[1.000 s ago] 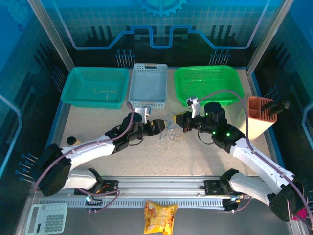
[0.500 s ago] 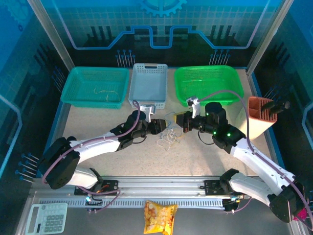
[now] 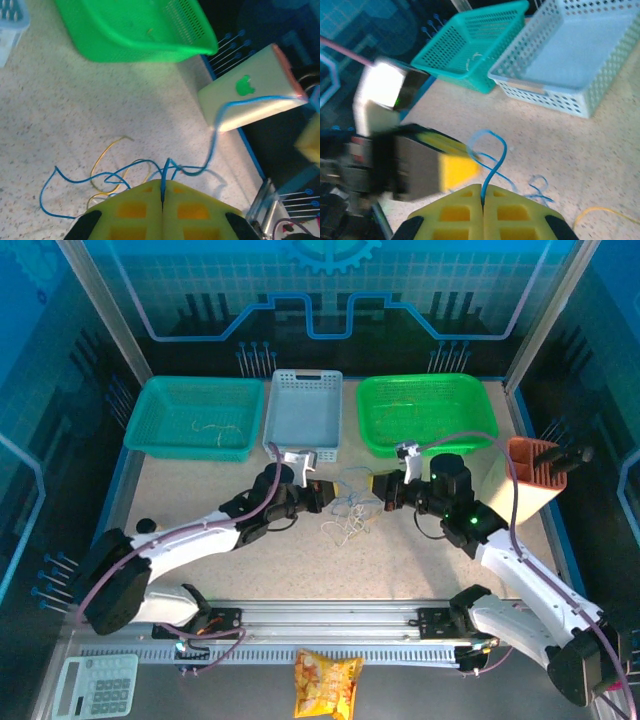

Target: Untangle the cables

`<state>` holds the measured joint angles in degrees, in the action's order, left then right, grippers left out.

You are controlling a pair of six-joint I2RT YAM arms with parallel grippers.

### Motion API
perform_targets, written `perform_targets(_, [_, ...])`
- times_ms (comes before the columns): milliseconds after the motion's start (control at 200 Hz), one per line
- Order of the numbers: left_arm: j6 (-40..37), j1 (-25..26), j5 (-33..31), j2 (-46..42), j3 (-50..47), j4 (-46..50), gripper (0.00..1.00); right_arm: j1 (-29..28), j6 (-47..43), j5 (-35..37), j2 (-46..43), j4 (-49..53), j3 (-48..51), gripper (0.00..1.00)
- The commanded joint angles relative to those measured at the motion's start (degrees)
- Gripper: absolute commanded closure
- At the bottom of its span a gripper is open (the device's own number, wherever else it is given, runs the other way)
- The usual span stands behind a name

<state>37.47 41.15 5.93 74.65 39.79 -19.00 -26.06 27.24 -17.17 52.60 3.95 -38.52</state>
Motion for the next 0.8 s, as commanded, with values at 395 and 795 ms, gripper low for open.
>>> perform_targets(395, [-1.1,0.1,1.3,-14.7,3.6,-3.6,1.00,3.3,0.6,2.9,3.3,-5.1,11.7,1.00])
perform_targets(795, [3.2,0.2,3.9,-12.1,12.3,-3.9,1.00,3.3,-0.6,-0.7,0.9,-2.2,8.8,0.39])
